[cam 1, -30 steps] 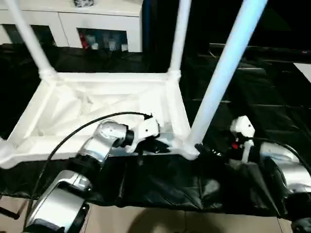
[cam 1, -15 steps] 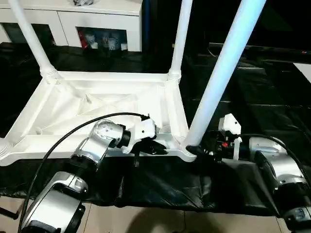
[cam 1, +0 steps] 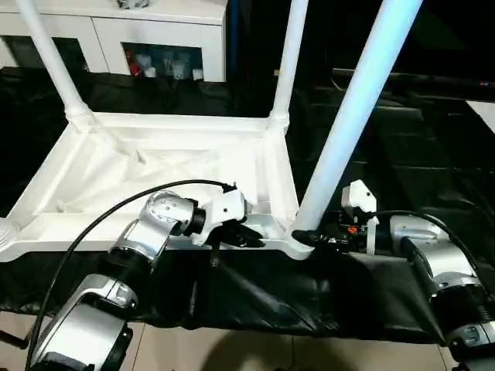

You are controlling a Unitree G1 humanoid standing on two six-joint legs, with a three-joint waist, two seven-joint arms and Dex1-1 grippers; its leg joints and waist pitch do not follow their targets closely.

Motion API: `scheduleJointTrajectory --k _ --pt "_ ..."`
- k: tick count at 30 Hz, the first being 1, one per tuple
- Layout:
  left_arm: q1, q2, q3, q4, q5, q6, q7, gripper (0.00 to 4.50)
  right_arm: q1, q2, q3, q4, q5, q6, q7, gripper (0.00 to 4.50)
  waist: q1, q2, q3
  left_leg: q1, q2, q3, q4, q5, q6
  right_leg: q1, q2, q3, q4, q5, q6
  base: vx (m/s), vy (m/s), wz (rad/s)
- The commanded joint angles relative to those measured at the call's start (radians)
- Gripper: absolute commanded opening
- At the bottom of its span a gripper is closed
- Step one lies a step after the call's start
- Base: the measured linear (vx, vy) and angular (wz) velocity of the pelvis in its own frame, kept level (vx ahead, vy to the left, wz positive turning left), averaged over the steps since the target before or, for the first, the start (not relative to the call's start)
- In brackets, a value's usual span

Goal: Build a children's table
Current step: Rotate leg to tighten

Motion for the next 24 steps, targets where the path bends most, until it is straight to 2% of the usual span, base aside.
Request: scheduleJointTrajectory --k 1,6,9,12,13,14,15,17,18,19,20,21,23,24 --pt "0.012 0.004 -0.017 -0.005 0.010 0.016 -0.006 0.00 0.002 0.014 0.021 0.018 -0.003 0.014 0.015 1.95 0.007 -0.011 -0.060 -0.014 0.030 0.000 -0.060 -0.013 0.152 0.066 -0.059 0.057 -0.053 -0.033 -0.293 0.000 0.000 0.00" --pt "0.006 -0.004 -0.009 0.001 0.016 0.031 0.032 0.00 0.019 0.028 0.029 0.011 -0.005 0.027 0.003 1.95 0.007 -0.011 -0.059 -0.013 0.030 0.000 -0.059 -0.022 0.150 0.065 -0.059 0.057 -0.055 -0.043 -0.293 0.000 0.000 0.00" --pt "-0.017 -0.037 0.008 0.031 0.032 0.069 0.137 0.00 0.062 0.075 0.027 -0.004 -0.036 0.019 -0.122 1.95 0.007 -0.010 -0.055 -0.011 0.031 0.000 -0.063 -0.042 0.135 0.063 -0.059 0.058 -0.061 -0.076 -0.283 0.000 0.000 0.00" --pt "-0.039 -0.088 0.026 0.053 0.029 0.094 0.224 0.00 0.073 0.143 -0.007 0.038 -0.072 0.013 -0.317 1.94 0.002 -0.013 -0.048 -0.006 0.027 -0.001 -0.071 -0.126 0.069 0.057 -0.059 0.057 -0.082 -0.244 -0.230 0.000 0.000 0.00" --pt "-0.044 -0.113 0.028 0.057 0.029 0.104 0.256 0.00 0.079 0.177 -0.024 0.052 -0.079 0.011 -0.395 1.94 0.000 -0.019 -0.049 -0.006 0.026 -0.002 -0.071 -0.134 0.059 0.057 -0.059 0.056 -0.085 -0.273 -0.216 0.000 0.000 0.00" --pt "-0.044 -0.113 0.028 0.057 0.029 0.104 0.256 0.00 0.079 0.177 -0.024 0.052 -0.079 0.011 -0.395 1.94 0.000 -0.016 -0.048 -0.008 0.024 -0.005 -0.074 -0.144 0.045 0.058 -0.059 0.054 -0.090 -0.328 -0.187 0.000 0.000 0.00" --pt "-0.045 -0.131 0.028 0.057 0.029 0.111 0.274 0.00 0.084 0.202 -0.035 0.057 -0.075 0.011 -0.434 1.93 -0.001 -0.016 -0.049 -0.008 0.025 -0.006 -0.075 -0.150 0.043 0.058 -0.060 0.054 -0.093 -0.344 -0.178 0.000 0.000 0.00" --pt "-0.047 -0.150 0.029 0.056 0.027 0.120 0.293 0.00 0.084 0.228 -0.047 0.067 -0.074 0.019 -0.481 1.93 -0.005 -0.017 -0.049 -0.010 0.027 -0.006 -0.076 -0.151 0.044 0.056 -0.058 0.056 -0.091 -0.306 -0.179 0.000 0.000 0.00" --pt "-0.048 -0.176 0.027 0.055 0.030 0.130 0.321 0.00 0.077 0.270 -0.063 0.086 -0.072 0.024 -0.553 1.93 -0.005 -0.020 -0.049 -0.008 0.027 -0.006 -0.076 -0.153 0.046 0.053 -0.058 0.057 -0.091 -0.298 -0.183 0.000 0.000 0.00" --pt "-0.050 -0.204 0.025 0.055 0.033 0.142 0.353 0.00 0.055 0.317 -0.075 0.124 -0.084 0.030 -0.658 1.93 -0.006 -0.018 -0.049 -0.007 0.026 -0.005 -0.077 -0.157 0.044 0.051 -0.058 0.057 -0.091 -0.295 -0.187 0.000 0.000 0.00" --pt "-0.050 -0.233 0.021 0.053 0.036 0.156 0.385 0.00 0.028 0.369 -0.086 0.165 -0.101 0.036 -0.769 1.93 -0.011 -0.017 -0.050 -0.011 0.026 -0.007 -0.079 -0.152 0.030 0.051 -0.060 0.058 -0.090 -0.302 -0.186 0.000 0.000 0.00" --pt "-0.050 -0.233 0.021 0.053 0.036 0.156 0.385 0.00 0.028 0.369 -0.086 0.165 -0.101 0.036 -0.769 1.93 -0.017 -0.017 -0.050 -0.013 0.024 -0.010 -0.081 -0.161 0.018 0.054 -0.059 0.055 -0.091 -0.324 -0.174 0.000 0.000 0.00" --pt "-0.050 -0.254 0.009 0.053 0.048 0.160 0.408 0.00 -0.013 0.450 -0.092 0.180 -0.078 0.010 -0.801 1.93 -0.020 -0.017 -0.051 -0.010 0.023 -0.009 -0.079 -0.171 0.025 0.052 -0.057 0.056 -0.094 -0.310 -0.175 0.000 0.000 0.00" --pt "-0.050 -0.254 0.009 0.053 0.048 0.160 0.408 0.00 -0.013 0.450 -0.092 0.180 -0.078 0.010 -0.801 1.93 -0.022 -0.016 -0.051 -0.011 0.023 -0.008 -0.079 -0.180 0.031 0.050 -0.058 0.058 -0.094 -0.304 -0.178 0.000 0.000 0.00"
